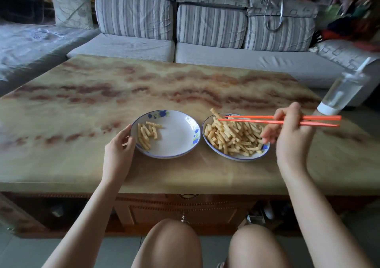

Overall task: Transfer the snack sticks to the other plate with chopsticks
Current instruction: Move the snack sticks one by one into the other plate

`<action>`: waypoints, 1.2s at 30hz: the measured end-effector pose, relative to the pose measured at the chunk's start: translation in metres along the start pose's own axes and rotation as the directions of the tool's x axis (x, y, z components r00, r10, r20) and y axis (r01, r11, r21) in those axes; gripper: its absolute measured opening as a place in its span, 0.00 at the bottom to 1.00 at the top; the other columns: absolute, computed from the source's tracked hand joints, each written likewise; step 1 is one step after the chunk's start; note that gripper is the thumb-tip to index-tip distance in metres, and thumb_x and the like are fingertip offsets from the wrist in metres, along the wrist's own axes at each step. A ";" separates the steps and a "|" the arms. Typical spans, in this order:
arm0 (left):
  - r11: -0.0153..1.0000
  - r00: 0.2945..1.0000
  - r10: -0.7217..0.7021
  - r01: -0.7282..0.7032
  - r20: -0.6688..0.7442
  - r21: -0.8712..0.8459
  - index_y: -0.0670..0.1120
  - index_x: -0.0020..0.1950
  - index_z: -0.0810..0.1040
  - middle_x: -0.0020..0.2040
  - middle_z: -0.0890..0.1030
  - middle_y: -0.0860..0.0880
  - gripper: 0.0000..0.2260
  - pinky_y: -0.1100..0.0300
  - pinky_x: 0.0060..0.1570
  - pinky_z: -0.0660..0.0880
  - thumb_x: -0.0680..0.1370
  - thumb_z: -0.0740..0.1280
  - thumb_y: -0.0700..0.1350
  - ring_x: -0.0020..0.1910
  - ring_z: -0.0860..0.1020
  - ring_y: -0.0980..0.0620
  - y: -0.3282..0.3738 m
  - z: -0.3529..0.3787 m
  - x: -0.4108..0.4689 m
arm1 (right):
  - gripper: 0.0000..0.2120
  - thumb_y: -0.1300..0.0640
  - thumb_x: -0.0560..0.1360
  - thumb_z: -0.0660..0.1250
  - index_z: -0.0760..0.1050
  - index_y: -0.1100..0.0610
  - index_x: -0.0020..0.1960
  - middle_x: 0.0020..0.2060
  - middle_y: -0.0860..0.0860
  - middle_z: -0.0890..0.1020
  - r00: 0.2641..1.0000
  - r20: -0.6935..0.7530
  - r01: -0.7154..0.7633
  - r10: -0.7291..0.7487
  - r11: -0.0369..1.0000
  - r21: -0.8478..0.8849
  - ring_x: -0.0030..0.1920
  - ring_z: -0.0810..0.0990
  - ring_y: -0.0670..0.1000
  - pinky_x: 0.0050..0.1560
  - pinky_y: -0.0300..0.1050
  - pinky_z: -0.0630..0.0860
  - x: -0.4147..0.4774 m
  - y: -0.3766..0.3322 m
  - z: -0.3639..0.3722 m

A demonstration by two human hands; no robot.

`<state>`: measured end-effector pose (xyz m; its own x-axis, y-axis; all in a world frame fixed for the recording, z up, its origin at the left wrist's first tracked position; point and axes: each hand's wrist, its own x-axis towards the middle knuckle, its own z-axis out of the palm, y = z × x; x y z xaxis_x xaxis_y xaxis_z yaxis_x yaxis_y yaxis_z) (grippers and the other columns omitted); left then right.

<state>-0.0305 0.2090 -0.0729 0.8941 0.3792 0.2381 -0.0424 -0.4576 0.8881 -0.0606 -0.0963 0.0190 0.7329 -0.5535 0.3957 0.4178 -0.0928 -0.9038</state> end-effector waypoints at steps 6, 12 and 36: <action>1.000 1.000 0.005 -0.005 0.004 0.004 0.48 0.67 0.75 0.51 0.78 0.55 0.17 0.68 0.45 0.67 0.79 0.61 0.41 0.49 0.74 0.60 0.001 0.000 -0.001 | 0.20 0.54 0.83 0.50 0.67 0.58 0.36 0.18 0.54 0.74 0.999 -0.046 0.003 -0.005 0.998 -0.062 0.16 0.69 0.51 0.19 0.36 0.62 0.000 0.000 -0.031; 1.000 1.000 0.011 -0.011 0.006 -0.004 0.47 0.67 0.75 0.51 0.77 0.56 0.17 0.65 0.49 0.67 0.79 0.61 0.41 0.50 0.74 0.59 0.002 -0.001 -0.003 | 0.19 0.54 0.83 0.51 0.68 0.58 0.36 0.18 0.56 0.74 1.000 -0.027 -0.004 0.001 0.997 -0.077 0.17 0.68 0.52 0.19 0.38 0.60 -0.005 0.000 -0.033; 1.000 1.000 0.019 -0.019 -0.015 0.005 0.46 0.67 0.75 0.49 0.75 0.56 0.17 0.83 0.37 0.62 0.79 0.61 0.39 0.49 0.73 0.61 0.003 0.000 -0.001 | 0.20 0.52 0.83 0.53 0.70 0.59 0.36 0.21 0.59 0.75 0.907 0.391 -0.153 0.157 0.987 -0.042 0.18 0.71 0.55 0.19 0.39 0.63 -0.062 0.023 0.104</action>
<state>-0.0316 0.2073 -0.0698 0.8862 0.3826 0.2611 -0.0574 -0.4687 0.8815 -0.0408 0.0217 -0.0094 0.9402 -0.1926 0.2808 0.2781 -0.0415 -0.9597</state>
